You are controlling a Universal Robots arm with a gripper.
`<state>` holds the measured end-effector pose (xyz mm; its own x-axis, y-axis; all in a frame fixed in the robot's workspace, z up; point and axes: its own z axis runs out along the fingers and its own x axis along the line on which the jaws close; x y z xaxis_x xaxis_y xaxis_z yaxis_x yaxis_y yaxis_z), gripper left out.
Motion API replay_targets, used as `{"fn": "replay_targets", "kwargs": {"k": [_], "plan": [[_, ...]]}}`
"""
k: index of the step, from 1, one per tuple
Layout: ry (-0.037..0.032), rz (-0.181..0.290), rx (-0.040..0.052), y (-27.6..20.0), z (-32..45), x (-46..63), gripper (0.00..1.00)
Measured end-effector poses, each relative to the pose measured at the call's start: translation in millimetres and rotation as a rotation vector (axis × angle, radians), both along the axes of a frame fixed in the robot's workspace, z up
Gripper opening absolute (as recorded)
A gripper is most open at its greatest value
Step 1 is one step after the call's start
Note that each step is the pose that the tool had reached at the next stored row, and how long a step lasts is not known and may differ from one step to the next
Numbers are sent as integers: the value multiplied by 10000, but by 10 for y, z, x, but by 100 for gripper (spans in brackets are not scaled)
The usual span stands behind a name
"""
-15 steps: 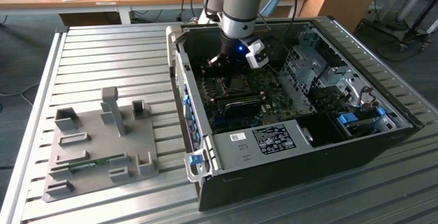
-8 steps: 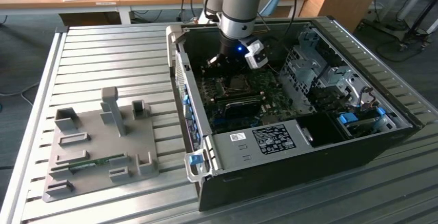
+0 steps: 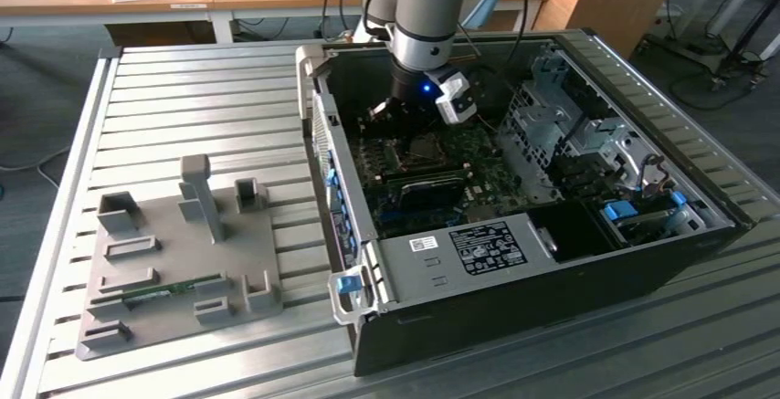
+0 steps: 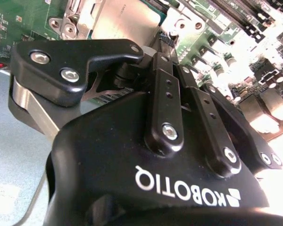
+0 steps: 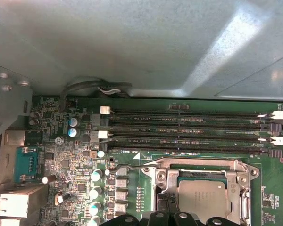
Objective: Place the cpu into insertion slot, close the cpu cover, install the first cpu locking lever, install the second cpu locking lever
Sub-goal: 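Close the cpu cover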
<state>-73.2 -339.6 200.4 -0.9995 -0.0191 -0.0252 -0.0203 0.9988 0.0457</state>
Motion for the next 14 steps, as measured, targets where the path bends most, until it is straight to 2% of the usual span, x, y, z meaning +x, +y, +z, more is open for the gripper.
{"fn": "replay_targets", "kwargs": {"k": [14], "plan": [[0, 0, 0, 0, -18, 0, 11]]}}
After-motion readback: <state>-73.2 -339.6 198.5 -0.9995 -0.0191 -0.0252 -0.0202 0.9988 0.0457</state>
